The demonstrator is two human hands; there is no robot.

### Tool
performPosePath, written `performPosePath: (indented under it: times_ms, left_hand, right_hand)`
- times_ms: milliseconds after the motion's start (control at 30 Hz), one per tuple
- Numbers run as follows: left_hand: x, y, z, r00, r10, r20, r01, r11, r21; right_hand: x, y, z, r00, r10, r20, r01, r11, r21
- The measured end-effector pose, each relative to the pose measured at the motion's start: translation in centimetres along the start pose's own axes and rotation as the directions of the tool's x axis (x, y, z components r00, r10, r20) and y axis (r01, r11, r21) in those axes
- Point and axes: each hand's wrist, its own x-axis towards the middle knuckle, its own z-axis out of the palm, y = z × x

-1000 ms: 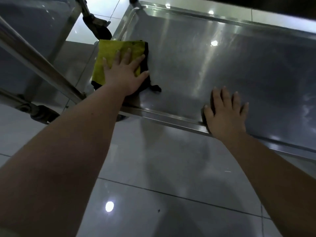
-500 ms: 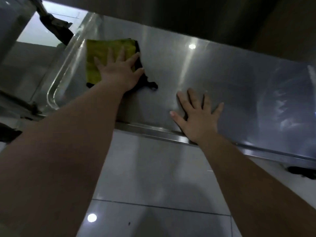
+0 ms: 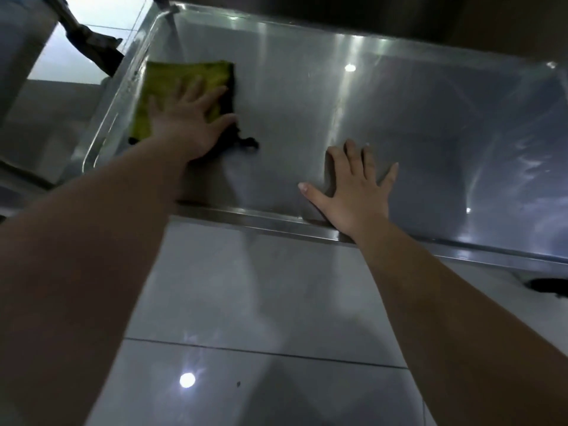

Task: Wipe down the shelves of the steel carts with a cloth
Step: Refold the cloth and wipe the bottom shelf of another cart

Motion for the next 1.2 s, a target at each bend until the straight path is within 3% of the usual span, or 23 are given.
performPosePath:
  times_ms: [133, 200, 300, 367, 467, 533, 600, 700, 800, 900, 1000, 1133, 1200]
  left_hand:
    - [-4.8, -4.5, -0.3, 0.983, -0.185, 0.012, 0.185, 0.983, 0.016]
    - [-6.8, -2.3, 0.4, 0.978, -0.206, 0.029, 0.205, 0.978, 0.023]
    - [-9.1, 4.4, 1.8, 0.992, -0.118, 0.043, 0.116, 0.992, 0.047]
    - [-10.1, 10.5, 3.0, 0.998, 0.001, 0.059, -0.004, 0.998, 0.062]
    - [-11.6, 20.3, 4.9, 0.972, 0.206, 0.115, -0.217, 0.971, 0.095]
    - [-12.9, 25.4, 6.0, 0.931, 0.331, 0.154, -0.351, 0.928, 0.125]
    - [-13.8, 28.1, 6.6, 0.907, 0.384, 0.171, -0.407, 0.905, 0.125]
    - [-13.5, 27.6, 6.5, 0.915, 0.382, 0.129, -0.394, 0.915, 0.082]
    - [-11.6, 22.8, 5.6, 0.956, 0.283, 0.085, -0.288, 0.955, 0.067]
    - [-9.8, 16.1, 4.0, 0.999, 0.008, 0.049, -0.009, 1.0, 0.021]
    - [-9.2, 12.7, 3.1, 0.978, -0.204, 0.041, 0.204, 0.979, 0.015]
    - [-8.1, 16.1, 3.5, 0.96, -0.277, 0.035, 0.278, 0.961, -0.016]
    - [-7.5, 20.3, 3.9, 0.977, -0.211, 0.041, 0.211, 0.978, -0.004]
  right_hand:
    - [0.1, 0.0, 0.1, 1.0, -0.017, -0.018, 0.018, 0.998, 0.059]
    - [0.0, 0.4, -0.3, 0.998, -0.026, -0.051, 0.036, 0.976, 0.215]
    - [-0.7, 2.0, -1.8, 0.998, 0.003, -0.062, 0.037, 0.771, 0.636]
    - [-1.3, 4.5, -2.7, 0.997, 0.013, -0.07, 0.044, 0.661, 0.749]
    - [-1.8, 10.2, -2.9, 0.993, -0.043, -0.109, 0.094, 0.849, 0.52]
    - [-2.8, 13.9, -2.7, 1.0, 0.019, -0.022, -0.011, 0.947, 0.322]
    - [-4.6, 16.9, -2.3, 0.996, 0.09, 0.014, -0.091, 0.976, 0.196]
    - [-7.0, 18.9, -1.8, 0.996, 0.092, 0.019, -0.093, 0.99, 0.108]
    - [-7.3, 19.0, -1.4, 0.997, 0.071, 0.034, -0.073, 0.996, 0.059]
    - [-7.4, 18.4, -1.2, 0.997, 0.077, 0.015, -0.077, 0.997, 0.031]
    - [-7.3, 17.5, -1.1, 0.998, 0.056, 0.02, -0.057, 0.998, 0.018]
    - [-7.4, 17.3, -1.0, 0.999, 0.036, -0.001, -0.035, 0.994, 0.102]
    - [-7.5, 18.0, -1.1, 0.999, 0.037, -0.033, -0.03, 0.982, 0.187]
